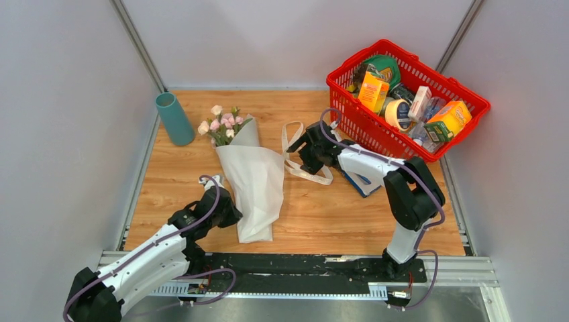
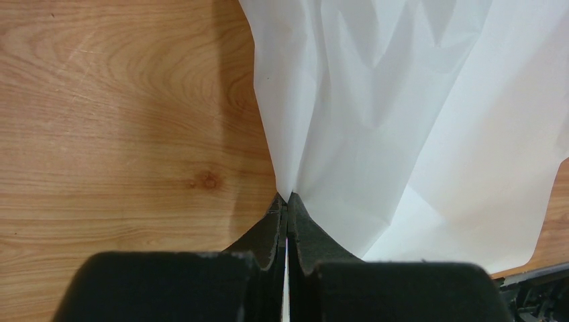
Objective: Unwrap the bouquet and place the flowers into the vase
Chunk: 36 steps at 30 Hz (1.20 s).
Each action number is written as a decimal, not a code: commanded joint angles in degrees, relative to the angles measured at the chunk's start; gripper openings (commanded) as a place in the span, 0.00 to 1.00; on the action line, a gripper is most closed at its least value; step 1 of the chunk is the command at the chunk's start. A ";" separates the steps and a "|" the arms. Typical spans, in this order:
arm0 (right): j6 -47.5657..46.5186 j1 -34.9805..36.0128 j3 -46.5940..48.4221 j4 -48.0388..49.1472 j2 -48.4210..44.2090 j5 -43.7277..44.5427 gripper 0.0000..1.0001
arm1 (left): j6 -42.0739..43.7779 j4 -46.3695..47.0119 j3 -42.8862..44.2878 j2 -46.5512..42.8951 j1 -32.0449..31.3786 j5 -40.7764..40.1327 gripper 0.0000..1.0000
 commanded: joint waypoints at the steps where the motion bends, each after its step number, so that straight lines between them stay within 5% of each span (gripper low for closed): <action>1: 7.58 1.03 0.52 -1.37 4.01 -5.45 0.79 | -0.50 -0.24 1.23 -1.55 -0.21 -1.44 0.00; 15: 12.42 2.61 3.85 -1.46 11.48 -2.37 0.73 | -0.24 0.11 0.79 -1.64 -0.21 -1.08 0.00; 21: 12.33 2.61 6.66 -1.46 14.12 6.66 0.66 | -0.41 1.07 0.26 -1.64 -0.21 -0.38 0.00; 23: 12.42 2.35 7.90 -1.46 15.17 8.87 0.60 | -0.41 1.43 0.08 -1.64 -0.21 -0.12 0.00; 27: 11.72 1.65 11.49 -1.46 18.51 11.16 0.34 | -0.41 2.04 -0.09 -1.55 -0.21 0.23 0.00; 36: 4.78 -0.20 23.97 2.40 26.24 20.83 0.00 | -0.23 3.63 -1.23 -1.38 -0.21 1.02 0.00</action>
